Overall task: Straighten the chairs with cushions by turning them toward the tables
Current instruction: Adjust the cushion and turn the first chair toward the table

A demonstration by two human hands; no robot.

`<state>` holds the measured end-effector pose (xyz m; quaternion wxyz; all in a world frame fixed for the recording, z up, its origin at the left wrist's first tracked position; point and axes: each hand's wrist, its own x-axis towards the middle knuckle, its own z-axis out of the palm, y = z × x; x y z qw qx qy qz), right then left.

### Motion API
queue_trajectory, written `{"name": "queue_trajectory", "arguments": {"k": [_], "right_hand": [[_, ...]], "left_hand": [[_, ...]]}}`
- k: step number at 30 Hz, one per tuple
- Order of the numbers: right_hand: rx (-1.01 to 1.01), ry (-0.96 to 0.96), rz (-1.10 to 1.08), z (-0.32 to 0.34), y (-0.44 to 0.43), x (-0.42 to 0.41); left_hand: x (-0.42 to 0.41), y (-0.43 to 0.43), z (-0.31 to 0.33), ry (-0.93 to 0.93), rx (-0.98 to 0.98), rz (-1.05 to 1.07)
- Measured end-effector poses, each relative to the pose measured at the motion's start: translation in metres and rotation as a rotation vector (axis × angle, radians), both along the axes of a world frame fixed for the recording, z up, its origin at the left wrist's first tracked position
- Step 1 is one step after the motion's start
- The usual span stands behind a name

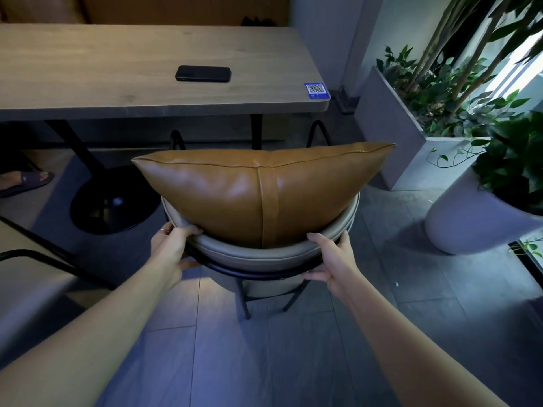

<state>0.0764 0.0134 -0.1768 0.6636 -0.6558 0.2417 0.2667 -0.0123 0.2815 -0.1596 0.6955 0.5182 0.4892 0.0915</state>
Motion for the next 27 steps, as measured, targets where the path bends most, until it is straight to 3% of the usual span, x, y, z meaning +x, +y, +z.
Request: {"name": "queue_trajectory", "arguments": {"k": [15, 23, 27], "right_hand": [[0.036, 0.052, -0.01, -0.008, 0.035, 0.046], [-0.124, 0.029, 0.175, 0.006, 0.013, 0.059], [-0.174, -0.005, 0.151, 0.012, -0.007, 0.076]], "left_hand": [[0.055, 0.036, 0.005, -0.012, 0.023, -0.069], [0.075, 0.011, 0.083, -0.024, 0.73, 0.062], [0.088, -0.022, 0.115, -0.029, 1.105, -0.089]]}}
